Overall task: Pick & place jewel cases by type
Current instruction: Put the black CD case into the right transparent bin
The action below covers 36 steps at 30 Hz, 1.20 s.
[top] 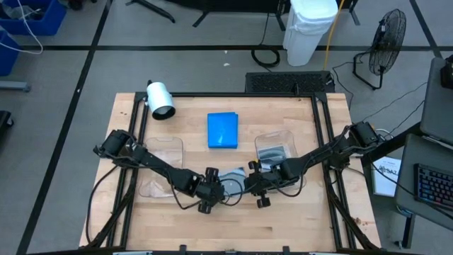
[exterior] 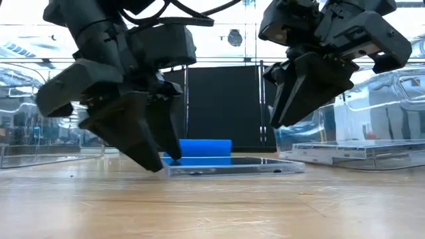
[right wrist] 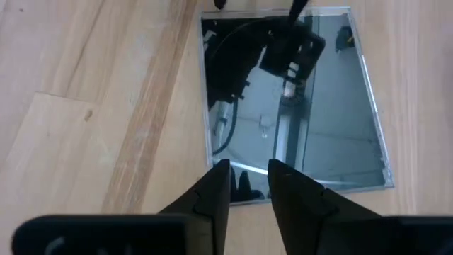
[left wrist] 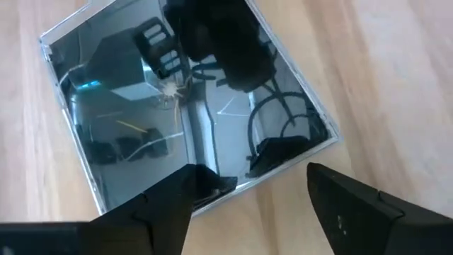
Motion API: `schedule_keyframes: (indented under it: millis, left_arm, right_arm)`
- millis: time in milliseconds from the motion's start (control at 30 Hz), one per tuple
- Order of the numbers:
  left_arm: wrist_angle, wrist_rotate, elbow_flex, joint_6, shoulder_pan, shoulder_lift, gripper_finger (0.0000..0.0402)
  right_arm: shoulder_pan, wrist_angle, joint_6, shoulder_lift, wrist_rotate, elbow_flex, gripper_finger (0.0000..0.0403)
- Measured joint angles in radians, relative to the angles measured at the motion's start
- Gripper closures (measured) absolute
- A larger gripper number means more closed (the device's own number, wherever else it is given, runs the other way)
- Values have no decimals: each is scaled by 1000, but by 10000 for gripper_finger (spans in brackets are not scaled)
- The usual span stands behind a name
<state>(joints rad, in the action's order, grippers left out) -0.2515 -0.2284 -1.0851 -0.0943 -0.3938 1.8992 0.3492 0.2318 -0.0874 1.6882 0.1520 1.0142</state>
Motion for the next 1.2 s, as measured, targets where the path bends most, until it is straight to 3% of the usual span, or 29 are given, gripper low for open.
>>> schedule_keyframes:
  millis: [300,633,933,1200]
  left_arm:
    - [67,-95,-4,138,35,60,187]
    - [237,-109,-4,217,42,126,384]
    - [250,-210,-1,232,19,126,399]
    - [173,-342,3,251,-30,57,400]
  right_arm:
    - [14,-16,0,1,1,-5,311]
    - [42,-32,-5,-63,3,-5,312]
    - [96,-37,-40,-158,50,-3,317]
    - [109,-9,-65,-164,103,-3,328]
